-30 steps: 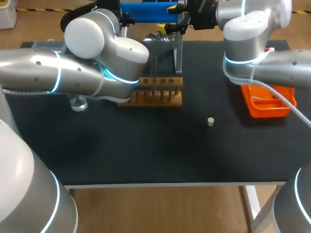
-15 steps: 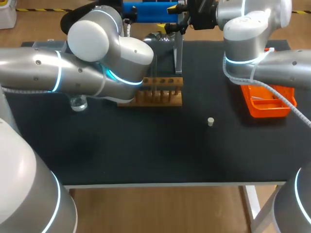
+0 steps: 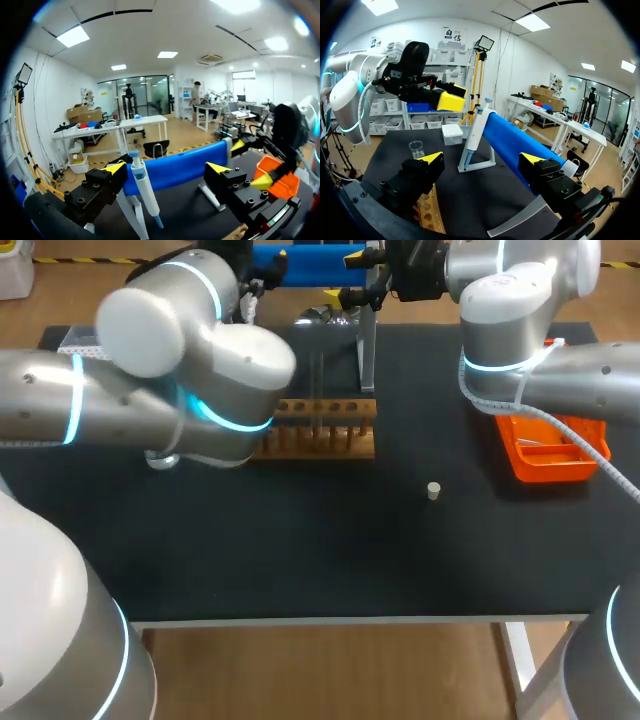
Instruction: Invert the test tube, pick up the pipette, mount the tip to pipette, aspirate from beaker and dispense into the tube, eject the tip, return the pipette, and cap with the stopper.
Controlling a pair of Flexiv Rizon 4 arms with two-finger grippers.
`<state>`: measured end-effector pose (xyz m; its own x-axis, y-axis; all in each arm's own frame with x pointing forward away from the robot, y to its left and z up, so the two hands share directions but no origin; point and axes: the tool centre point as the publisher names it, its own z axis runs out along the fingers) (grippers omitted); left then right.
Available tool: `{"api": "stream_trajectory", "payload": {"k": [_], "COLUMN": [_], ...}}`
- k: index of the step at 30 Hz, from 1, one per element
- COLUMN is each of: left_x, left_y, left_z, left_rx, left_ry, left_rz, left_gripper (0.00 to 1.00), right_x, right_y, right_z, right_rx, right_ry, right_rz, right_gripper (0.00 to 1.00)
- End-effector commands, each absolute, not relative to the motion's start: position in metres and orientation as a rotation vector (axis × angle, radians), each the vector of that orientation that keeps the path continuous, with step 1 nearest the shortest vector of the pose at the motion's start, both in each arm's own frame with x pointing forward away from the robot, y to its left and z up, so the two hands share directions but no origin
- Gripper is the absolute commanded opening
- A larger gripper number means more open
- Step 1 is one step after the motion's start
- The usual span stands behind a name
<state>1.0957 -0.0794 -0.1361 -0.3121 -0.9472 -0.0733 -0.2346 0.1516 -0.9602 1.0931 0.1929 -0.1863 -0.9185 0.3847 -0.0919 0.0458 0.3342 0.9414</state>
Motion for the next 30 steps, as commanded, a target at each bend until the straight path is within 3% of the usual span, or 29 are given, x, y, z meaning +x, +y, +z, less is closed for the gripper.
{"api": "stream_trajectory", "payload": {"k": [1,16,30], "left_x": [1.059,1.010,0.971], "left_y": [-0.057,-0.061,-0.096], "left_z": [-0.123,-0.123,-0.162], "left_rx": [-0.925,-0.364,-0.204], "left_ry": [1.951,2.319,2.335], "left_rz": [-1.404,-1.614,-1.722], "left_gripper": [1.00,1.00,1.00], "right_x": [1.094,1.094,1.094], "right_y": [0.192,0.192,0.192], "right_z": [-0.185,-0.185,-0.185], "right_rx": [0.383,0.383,0.383], "right_ry": [2.313,2.313,2.313], "right_rz": [1.609,1.609,1.609], "right_gripper": [1.00,1.00,1.00]}}
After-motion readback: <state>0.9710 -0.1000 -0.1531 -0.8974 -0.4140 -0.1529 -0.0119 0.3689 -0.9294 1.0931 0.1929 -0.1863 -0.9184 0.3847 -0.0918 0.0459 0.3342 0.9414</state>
